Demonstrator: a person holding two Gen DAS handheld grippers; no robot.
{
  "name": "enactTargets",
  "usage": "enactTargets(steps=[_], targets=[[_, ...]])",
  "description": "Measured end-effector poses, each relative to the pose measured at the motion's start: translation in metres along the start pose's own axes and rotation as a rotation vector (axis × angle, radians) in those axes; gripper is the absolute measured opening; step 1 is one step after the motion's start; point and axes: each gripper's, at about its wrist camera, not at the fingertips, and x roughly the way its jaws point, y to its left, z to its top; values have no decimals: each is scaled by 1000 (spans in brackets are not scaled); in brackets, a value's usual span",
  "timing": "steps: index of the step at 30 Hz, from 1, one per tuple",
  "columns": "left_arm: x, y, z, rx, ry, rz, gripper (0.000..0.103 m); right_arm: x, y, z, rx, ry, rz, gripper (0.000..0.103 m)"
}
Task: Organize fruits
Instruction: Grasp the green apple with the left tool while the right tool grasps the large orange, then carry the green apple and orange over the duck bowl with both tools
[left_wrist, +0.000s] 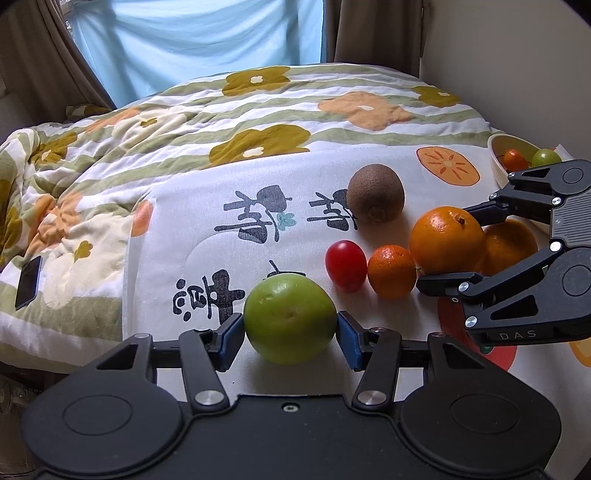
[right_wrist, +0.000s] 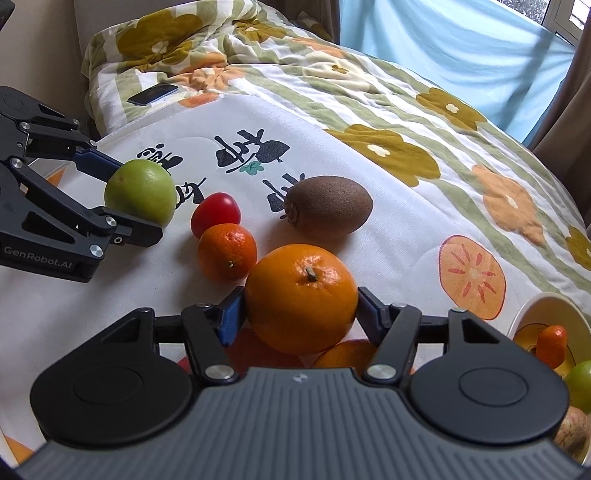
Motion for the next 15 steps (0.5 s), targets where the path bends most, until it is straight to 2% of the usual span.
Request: enactTargets(steps=[5,15], targets=[[-9,-3,0,-27,-3,25,58,-7,-1,0,16,-20,8,76],[-42,-21,7,-87,-36,58,58,-52,-7,2,71,-90,24,76]])
